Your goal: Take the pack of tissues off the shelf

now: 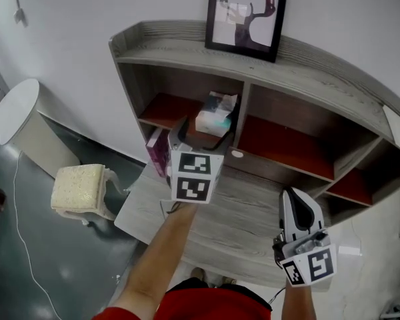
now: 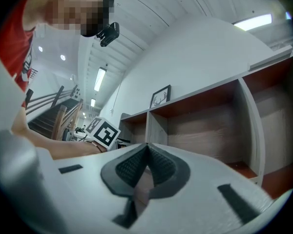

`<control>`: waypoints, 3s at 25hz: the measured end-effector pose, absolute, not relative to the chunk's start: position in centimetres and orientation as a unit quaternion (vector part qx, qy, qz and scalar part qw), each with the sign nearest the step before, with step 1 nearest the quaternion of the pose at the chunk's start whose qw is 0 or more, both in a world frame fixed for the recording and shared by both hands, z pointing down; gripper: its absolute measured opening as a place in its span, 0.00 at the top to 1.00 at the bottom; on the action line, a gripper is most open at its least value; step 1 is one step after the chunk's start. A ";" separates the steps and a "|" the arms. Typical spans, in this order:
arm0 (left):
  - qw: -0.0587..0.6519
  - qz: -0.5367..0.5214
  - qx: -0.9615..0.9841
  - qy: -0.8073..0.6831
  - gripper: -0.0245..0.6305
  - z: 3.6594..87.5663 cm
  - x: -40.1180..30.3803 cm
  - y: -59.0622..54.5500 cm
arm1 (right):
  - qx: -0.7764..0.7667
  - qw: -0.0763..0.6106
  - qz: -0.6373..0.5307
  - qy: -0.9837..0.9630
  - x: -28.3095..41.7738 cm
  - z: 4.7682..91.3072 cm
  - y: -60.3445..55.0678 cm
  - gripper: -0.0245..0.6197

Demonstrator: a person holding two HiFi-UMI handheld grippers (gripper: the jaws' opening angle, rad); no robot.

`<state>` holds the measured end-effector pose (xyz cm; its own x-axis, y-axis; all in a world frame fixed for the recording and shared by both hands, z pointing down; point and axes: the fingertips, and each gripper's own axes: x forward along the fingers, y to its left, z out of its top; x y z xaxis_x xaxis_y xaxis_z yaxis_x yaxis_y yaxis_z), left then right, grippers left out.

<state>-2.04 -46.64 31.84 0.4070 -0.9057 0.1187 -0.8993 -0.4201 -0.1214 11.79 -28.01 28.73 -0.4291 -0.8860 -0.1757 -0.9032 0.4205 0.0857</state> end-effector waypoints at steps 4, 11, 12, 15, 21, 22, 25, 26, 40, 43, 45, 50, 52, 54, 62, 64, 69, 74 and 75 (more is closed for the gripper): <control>0.007 -0.092 -0.836 0.541 0.34 32.6 -2.0 -47.5 | -0.535 0.052 0.080 0.839 13.0 29.0 -28.5 0.95; -0.022 -0.109 -0.841 0.530 0.34 34.0 -0.2 -49.4 | -0.540 0.055 0.076 0.836 14.8 29.4 -30.0 0.95; -0.024 -0.113 -0.840 0.530 0.34 34.3 -0.1 -49.7 | -0.541 0.056 0.076 0.836 14.9 29.5 -30.0 0.95; -0.028 -0.121 -0.836 0.534 0.34 34.9 -0.3 -50.2 | -0.544 0.056 0.075 0.834 15.0 29.5 -30.0 0.95; -0.035 -0.134 -0.834 0.535 0.34 34.9 -0.6 -50.6 | -0.546 0.057 0.073 0.832 15.1 29.5 -29.9 0.95; -0.039 -0.138 -0.835 0.532 0.34 35.1 -0.6 -50.4 | -0.547 0.057 0.072 0.832 15.1 29.5 -29.8 0.95; -0.048 -0.141 -0.838 0.525 0.34 35.3 -0.7 -49.9 | -0.549 0.056 0.069 0.831 15.1 29.5 -29.4 0.95; -0.048 -0.138 -0.838 0.526 0.34 35.2 -0.8 -49.9 | -0.548 0.057 0.068 0.832 15.0 29.6 -29.4 0.95; -0.022 -0.088 -0.834 0.545 0.34 32.8 -2.2 -48.1 | -0.531 0.062 0.067 0.843 14.0 29.4 -30.2 0.95; -0.015 -0.077 -0.835 0.544 0.34 32.2 -3.5 -46.8 | -0.523 0.062 0.069 0.847 12.9 29.4 -30.6 0.95; -0.009 -0.069 -0.837 0.542 0.34 31.9 -4.4 -46.0 | -0.520 0.062 0.071 0.849 12.3 29.5 -31.0 0.95; 0.008 -0.036 -0.849 0.527 0.34 30.7 -5.0 -43.6 | -0.508 0.067 0.076 0.855 11.4 29.4 -32.1 0.95; 0.015 -0.021 -0.854 0.520 0.34 30.2 -5.1 -42.5 | -0.500 0.072 0.079 0.860 10.8 29.3 -32.6 0.95; 0.021 -0.007 -0.859 0.511 0.34 29.8 -4.9 -41.3 | -0.494 0.074 0.080 0.862 10.3 29.2 -32.8 0.95; 0.023 0.036 -0.868 0.494 0.34 29.1 -4.3 -36.8 | -0.480 0.069 0.070 0.872 9.3 29.7 -32.4 0.95; 0.028 0.042 -0.869 0.492 0.34 29.1 -4.3 -36.3 | -0.478 0.069 0.070 0.873 9.1 29.8 -32.5 0.95; 0.030 0.046 -0.869 0.491 0.34 29.5 -4.5 -35.6 | -0.472 0.067 0.075 0.876 8.7 30.0 -32.4 0.95; 0.039 0.050 -0.871 0.487 0.34 29.3 -4.4 -35.2 | -0.473 0.062 0.076 0.875 8.6 30.3 -32.3 0.95; 0.040 0.049 -0.871 0.486 0.34 29.4 -4.3 -35.2 | -0.474 0.061 0.077 0.875 8.6 30.3 -32.3 0.95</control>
